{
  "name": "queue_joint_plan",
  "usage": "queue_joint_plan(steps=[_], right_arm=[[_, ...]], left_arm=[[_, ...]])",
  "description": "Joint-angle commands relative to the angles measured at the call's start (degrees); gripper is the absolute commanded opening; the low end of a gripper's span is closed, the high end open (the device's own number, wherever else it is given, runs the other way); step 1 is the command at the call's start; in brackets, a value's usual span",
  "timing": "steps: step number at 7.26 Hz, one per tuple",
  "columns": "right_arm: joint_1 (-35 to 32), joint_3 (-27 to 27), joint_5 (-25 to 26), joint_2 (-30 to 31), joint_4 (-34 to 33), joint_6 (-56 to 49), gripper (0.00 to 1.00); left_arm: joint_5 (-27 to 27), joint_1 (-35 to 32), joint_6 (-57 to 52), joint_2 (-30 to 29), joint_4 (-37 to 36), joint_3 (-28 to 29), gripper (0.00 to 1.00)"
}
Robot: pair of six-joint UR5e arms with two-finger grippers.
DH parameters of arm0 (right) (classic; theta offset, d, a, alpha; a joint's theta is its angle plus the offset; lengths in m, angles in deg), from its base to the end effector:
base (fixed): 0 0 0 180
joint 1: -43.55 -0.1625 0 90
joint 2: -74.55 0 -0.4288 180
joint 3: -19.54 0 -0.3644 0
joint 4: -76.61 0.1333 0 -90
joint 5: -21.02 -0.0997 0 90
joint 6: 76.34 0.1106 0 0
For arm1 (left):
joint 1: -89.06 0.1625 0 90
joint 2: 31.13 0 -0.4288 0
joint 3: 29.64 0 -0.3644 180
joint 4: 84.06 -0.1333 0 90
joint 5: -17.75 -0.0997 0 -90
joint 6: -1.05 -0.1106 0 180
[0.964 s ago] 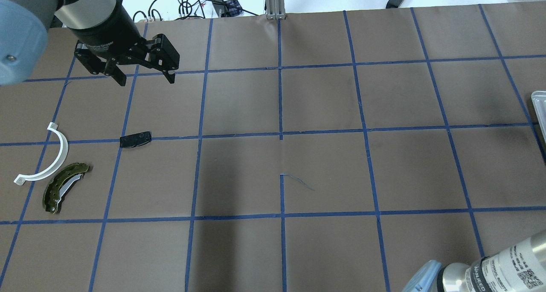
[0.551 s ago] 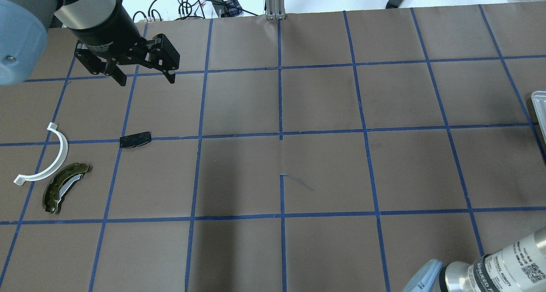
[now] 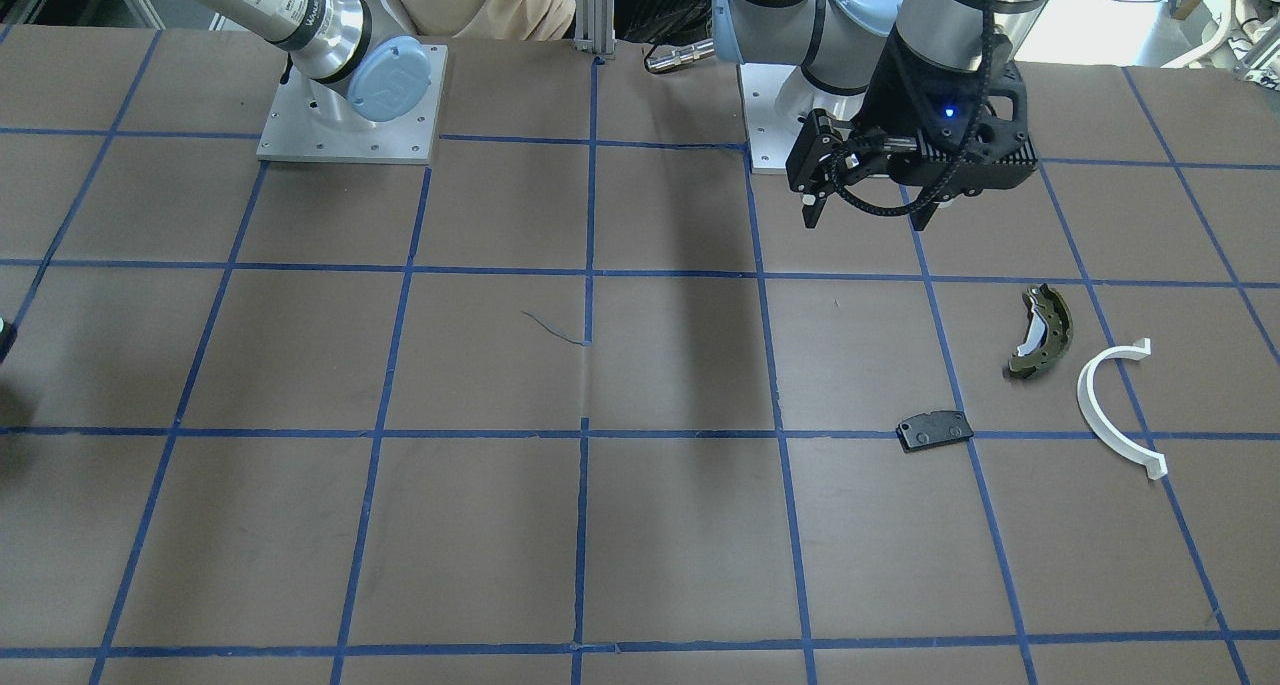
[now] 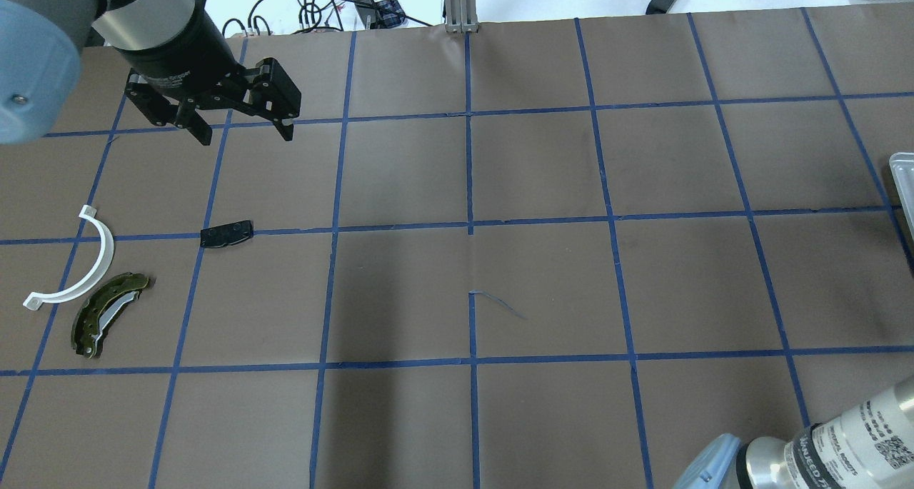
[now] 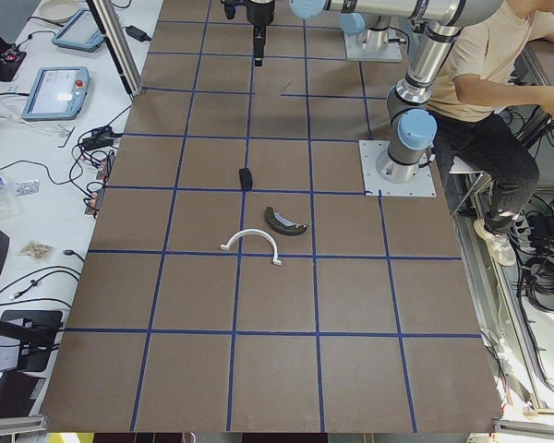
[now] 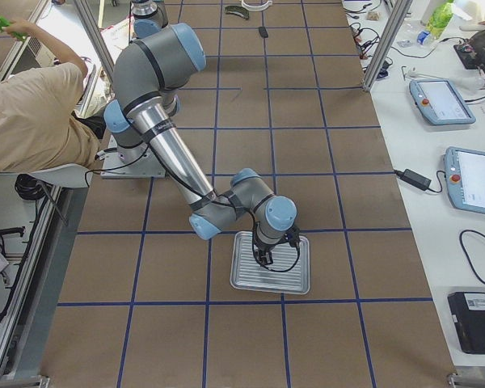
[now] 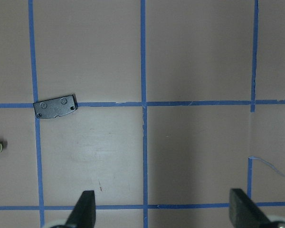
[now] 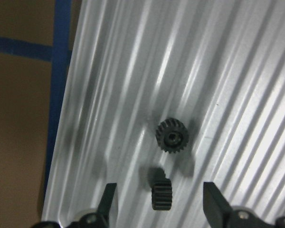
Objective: Place bearing gear from tray to pile
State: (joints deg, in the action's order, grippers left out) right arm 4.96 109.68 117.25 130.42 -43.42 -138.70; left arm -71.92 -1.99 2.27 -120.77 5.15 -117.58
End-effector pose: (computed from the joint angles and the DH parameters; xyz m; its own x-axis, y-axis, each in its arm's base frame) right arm -0.4191 -0.4897 0.1952 -0.9811 -0.1929 -0.0153 -0.1932 0.9725 0.1302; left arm -0.1425 -0.4646 0.5018 -1.0000 -0.0026 0.0069 -0.0030 0.9984 -0.0559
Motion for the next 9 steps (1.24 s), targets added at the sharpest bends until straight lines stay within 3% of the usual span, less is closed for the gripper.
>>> queue_joint_plan(steps=[1, 3, 4, 7, 9], right_arm=[[0.0, -0.1, 1.2, -0.3, 0.1, 0.0, 0.53], [0.0, -0.1, 2.6, -0.3, 0.1, 0.2, 0.09], [0.0, -0.1, 2.6, -0.2, 0.1, 0.2, 0.0], [0.0, -0.8, 3.3, 0.9, 1.5, 0.2, 0.0], [-2.9, -0.5, 2.4, 7.1, 7.2, 1.9, 0.0]], left_arm=[[0.0, 0.0, 0.0, 0.0, 0.0, 0.0, 1.0], [0.0, 0.0, 0.0, 0.0, 0.0, 0.0, 1.0], [-0.2, 0.0, 0.1, -0.1, 0.0, 0.1, 1.0], [-0.1, 0.0, 0.1, -0.1, 0.0, 0.1, 1.0], [0.0, 0.0, 0.1, 0.0, 0.0, 0.0, 1.0]])
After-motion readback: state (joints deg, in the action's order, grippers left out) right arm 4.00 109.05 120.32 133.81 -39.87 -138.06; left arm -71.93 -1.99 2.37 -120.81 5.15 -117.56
